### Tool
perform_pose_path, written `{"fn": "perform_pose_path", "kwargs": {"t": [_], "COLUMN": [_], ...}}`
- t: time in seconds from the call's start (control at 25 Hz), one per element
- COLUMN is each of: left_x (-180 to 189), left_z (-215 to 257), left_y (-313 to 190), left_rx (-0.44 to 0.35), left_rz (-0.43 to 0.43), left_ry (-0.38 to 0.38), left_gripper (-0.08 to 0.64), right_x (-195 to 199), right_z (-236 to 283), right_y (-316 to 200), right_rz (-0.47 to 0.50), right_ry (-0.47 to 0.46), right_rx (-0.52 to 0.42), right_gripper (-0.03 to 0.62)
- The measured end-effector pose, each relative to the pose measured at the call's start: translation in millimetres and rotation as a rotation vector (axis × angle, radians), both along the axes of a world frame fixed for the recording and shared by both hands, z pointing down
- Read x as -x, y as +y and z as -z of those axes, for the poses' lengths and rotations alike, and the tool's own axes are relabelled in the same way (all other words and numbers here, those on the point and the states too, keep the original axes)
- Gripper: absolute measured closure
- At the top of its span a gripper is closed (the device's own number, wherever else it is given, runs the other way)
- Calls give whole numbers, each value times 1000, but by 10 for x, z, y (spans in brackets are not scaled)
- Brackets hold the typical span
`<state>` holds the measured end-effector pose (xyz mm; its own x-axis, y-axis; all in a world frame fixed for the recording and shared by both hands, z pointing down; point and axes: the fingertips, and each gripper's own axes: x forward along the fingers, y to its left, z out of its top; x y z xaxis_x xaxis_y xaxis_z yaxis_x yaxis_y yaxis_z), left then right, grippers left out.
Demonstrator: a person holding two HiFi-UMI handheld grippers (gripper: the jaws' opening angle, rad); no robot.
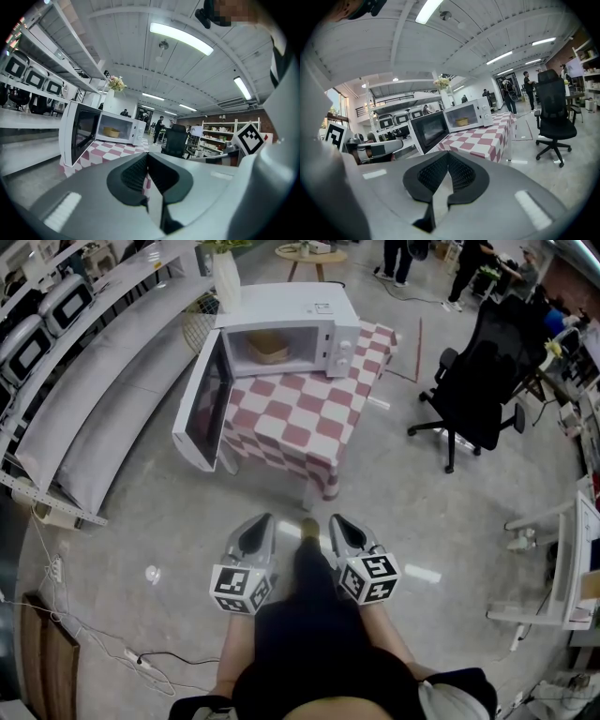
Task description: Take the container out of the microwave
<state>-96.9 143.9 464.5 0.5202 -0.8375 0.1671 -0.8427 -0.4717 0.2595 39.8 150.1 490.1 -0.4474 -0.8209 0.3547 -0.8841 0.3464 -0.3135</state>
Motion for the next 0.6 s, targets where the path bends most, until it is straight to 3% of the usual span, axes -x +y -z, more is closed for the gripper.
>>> {"fn": "perform_pose_path", "kwargs": {"t": [0.6], "left_x": [-181], "left_z": [-58], "left_y": [-745], "left_rx": [12], "left_rz": [0], "left_ry": [-34], "left_gripper": [549], "right_x": [-238], "right_z": [-21], "right_y": [-783], "right_rz": [-24], "right_ry": [-5], "right_rx": [2], "right_gripper": [592]}}
